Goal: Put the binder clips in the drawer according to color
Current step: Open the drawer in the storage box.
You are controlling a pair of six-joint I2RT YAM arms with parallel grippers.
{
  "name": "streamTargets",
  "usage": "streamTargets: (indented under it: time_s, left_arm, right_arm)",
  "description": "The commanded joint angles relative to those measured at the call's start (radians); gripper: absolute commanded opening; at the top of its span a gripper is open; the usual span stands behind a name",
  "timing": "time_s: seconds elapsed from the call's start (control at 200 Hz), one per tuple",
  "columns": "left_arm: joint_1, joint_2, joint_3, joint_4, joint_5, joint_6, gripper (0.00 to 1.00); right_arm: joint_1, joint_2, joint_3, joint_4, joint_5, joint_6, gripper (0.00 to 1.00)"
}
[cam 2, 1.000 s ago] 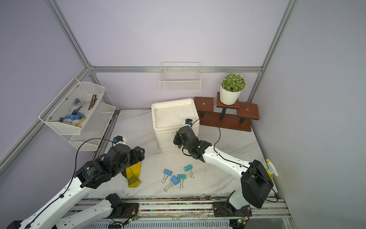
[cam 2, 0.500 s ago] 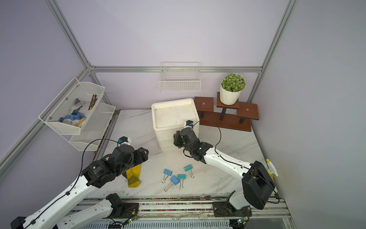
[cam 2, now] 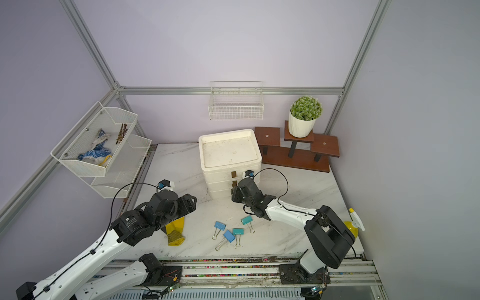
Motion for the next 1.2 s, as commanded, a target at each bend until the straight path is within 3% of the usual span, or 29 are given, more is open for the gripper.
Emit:
streamTargets:
  time_s: [0.0,0.205,0.51,0.64,0.89,0.965,1.005,1.195]
  left_arm:
    - [-0.004,-0.009,0.007,0.026,0.006,-0.016,0.8]
    - [-0.004,-0.02,0.007,0.022,0.002,-0.017,0.79]
    - [-0.005,-0.023,0.001,0.018,0.003,-0.022,0.79]
    - [-0.005,-0.022,0.005,0.018,0.0,-0.021,0.79]
    - [-0.005,-0.029,0.008,0.015,-0.002,-0.023,0.79]
    - [-0.007,-0.029,0.008,0.015,-0.003,-0.024,0.79]
    - [-0.007,-0.029,0.007,0.015,-0.003,-0.024,0.79]
    - [-0.008,-0.035,0.007,0.015,-0.008,-0.018,0.79]
  right_arm:
    - [-0.013,0.034,0.038,0.062,0.002,-0.006,0.43]
    - [-0.019,0.071,0.066,0.064,0.002,-0.018,0.37]
    - [-0.022,0.011,-0.029,0.136,0.052,0.016,0.0]
    - [-0.023,-0.031,-0.099,0.258,0.043,0.038,0.0]
    - [-0.018,-0.058,-0.144,0.306,0.028,0.057,0.0]
    - [-0.017,-0.059,-0.18,0.378,0.029,0.068,0.29]
    - [-0.018,-0.048,-0.195,0.421,0.023,0.078,0.39]
    - [-0.015,0.03,-0.216,0.577,0.05,0.122,0.5]
